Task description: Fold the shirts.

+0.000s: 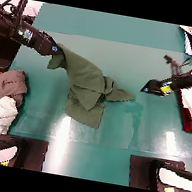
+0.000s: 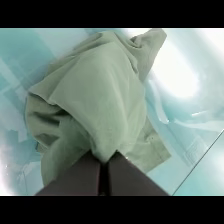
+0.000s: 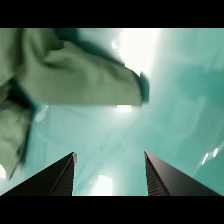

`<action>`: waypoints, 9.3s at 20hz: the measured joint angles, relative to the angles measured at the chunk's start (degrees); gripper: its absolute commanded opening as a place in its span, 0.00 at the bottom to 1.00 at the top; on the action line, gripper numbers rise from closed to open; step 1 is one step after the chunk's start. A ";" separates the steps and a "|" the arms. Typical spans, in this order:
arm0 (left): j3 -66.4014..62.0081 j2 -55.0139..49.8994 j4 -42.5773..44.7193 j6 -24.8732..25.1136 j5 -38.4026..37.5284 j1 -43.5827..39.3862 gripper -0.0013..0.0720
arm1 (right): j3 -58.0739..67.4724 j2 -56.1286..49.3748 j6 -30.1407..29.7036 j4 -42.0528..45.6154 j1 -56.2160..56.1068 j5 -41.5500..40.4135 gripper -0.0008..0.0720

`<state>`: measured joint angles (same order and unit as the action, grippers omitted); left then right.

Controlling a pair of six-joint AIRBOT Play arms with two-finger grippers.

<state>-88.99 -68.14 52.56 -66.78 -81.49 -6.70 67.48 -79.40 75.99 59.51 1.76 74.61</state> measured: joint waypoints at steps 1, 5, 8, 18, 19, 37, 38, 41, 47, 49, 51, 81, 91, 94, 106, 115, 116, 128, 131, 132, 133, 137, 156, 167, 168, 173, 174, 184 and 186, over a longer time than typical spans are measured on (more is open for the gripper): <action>-0.11 0.02 0.13 -0.22 -0.02 0.00 0.05 | -0.90 -1.81 -0.83 -0.85 -0.98 -2.58 0.70; -0.35 0.11 0.79 -0.61 -0.20 0.02 0.05 | -0.24 -8.81 -2.99 -3.15 -2.84 -7.67 0.70; -0.39 0.11 0.98 -0.68 -0.20 0.02 0.05 | 1.99 -12.94 -3.69 -4.26 -3.65 -7.32 0.68; -1.16 0.11 1.95 -0.79 -0.20 0.04 0.05 | 4.07 -10.86 -8.81 -4.22 -6.25 -4.92 0.04; -2.03 0.11 2.58 -0.83 -0.24 0.02 0.05 | 4.50 -8.87 -9.11 -4.37 -5.86 -5.22 0.03; -35.10 15.06 9.51 -6.60 7.34 0.04 0.05 | 48.46 29.97 -5.55 -4.20 20.44 -14.95 0.03; -35.28 15.98 9.14 -6.67 7.63 0.04 0.05 | 49.68 30.88 -5.20 -4.20 22.97 -15.37 0.03; -35.76 17.68 5.18 -6.78 8.44 0.04 0.05 | 50.01 33.64 -4.68 -4.61 28.81 -17.25 0.03; -24.20 17.86 6.71 -6.93 5.62 0.02 0.05 | 44.89 32.83 -4.17 -10.05 29.94 -15.85 0.03; -15.89 16.37 8.98 -7.48 4.13 0.02 0.05 | 44.17 28.74 -3.02 -10.73 26.58 -11.17 0.03; -6.54 14.01 10.29 -7.76 3.21 0.04 0.05 | 43.80 22.88 -1.44 -9.70 21.59 -5.44 0.03; 26.38 -14.40 -16.74 -2.36 13.16 1.42 0.57 | 37.88 -5.05 3.41 7.43 0.61 15.45 0.63; 44.72 -14.40 -41.09 6.29 21.31 -8.04 0.80 | 15.87 10.54 2.97 7.65 0.66 5.64 0.63; 45.55 -14.40 -45.11 6.75 25.09 -9.77 0.78 | 11.58 13.53 2.95 7.72 1.03 3.34 0.63; 46.01 -9.20 -45.11 8.39 27.87 -7.21 0.05 | 3.78 18.97 4.15 12.07 1.20 9.40 0.63; 41.24 3.65 -8.46 -2.08 22.40 -0.42 0.05 | -28.00 30.80 6.58 16.74 15.37 9.51 0.63; 40.06 4.02 -4.81 -3.30 21.31 -0.31 0.05 | -31.08 31.63 5.51 15.43 18.23 9.05 0.63; 36.02 4.94 5.53 -6.84 17.62 0.02 0.05 | -39.19 22.56 -1.38 3.85 18.60 1.38 0.32; 35.98 4.94 5.84 -6.88 16.74 0.02 0.05 | -38.01 19.78 -1.42 3.41 15.28 1.01 0.04; 35.98 4.94 5.86 -6.88 16.28 0.02 0.05 | -37.79 19.28 -1.44 3.41 14.47 0.96 0.04; 35.95 4.94 5.88 -6.88 15.80 0.02 0.05 | -37.64 19.10 -1.51 3.41 13.86 0.90 0.04; 33.33 4.94 6.84 -6.86 12.90 0.02 0.05 | -34.82 22.88 -1.51 3.21 13.07 0.68 0.04; -36.35 14.91 24.00 -13.75 10.43 0.04 0.05 | 50.36 28.41 5.55 3.04 21.11 -4.24 0.04; -21.62 16.87 22.01 -15.85 11.06 0.02 0.05 | 46.66 26.01 6.45 5.95 20.87 -0.61 0.03; -18.64 15.02 22.03 -15.87 10.40 0.02 0.05 | 46.90 23.06 6.64 6.14 20.28 2.10 0.03; -8.55 -0.09 22.29 -15.87 8.46 0.04 0.05 | 47.06 4.87 8.74 6.97 15.43 13.46 0.03; -7.82 -3.48 22.34 -15.85 8.90 0.04 0.05 | 46.34 1.38 9.27 7.04 14.62 14.78 0.03; -5.88 -23.47 22.03 -15.43 31.36 0.04 0.05 | 35.91 -16.55 9.31 7.13 9.44 -5.77 0.03; -5.86 -24.15 22.47 -15.37 36.24 0.04 0.05 | 34.25 -17.03 8.90 9.42 8.17 -11.69 0.03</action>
<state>-94.85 -92.29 75.02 -82.15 -45.25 -6.66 101.73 -96.42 84.88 68.93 9.93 62.92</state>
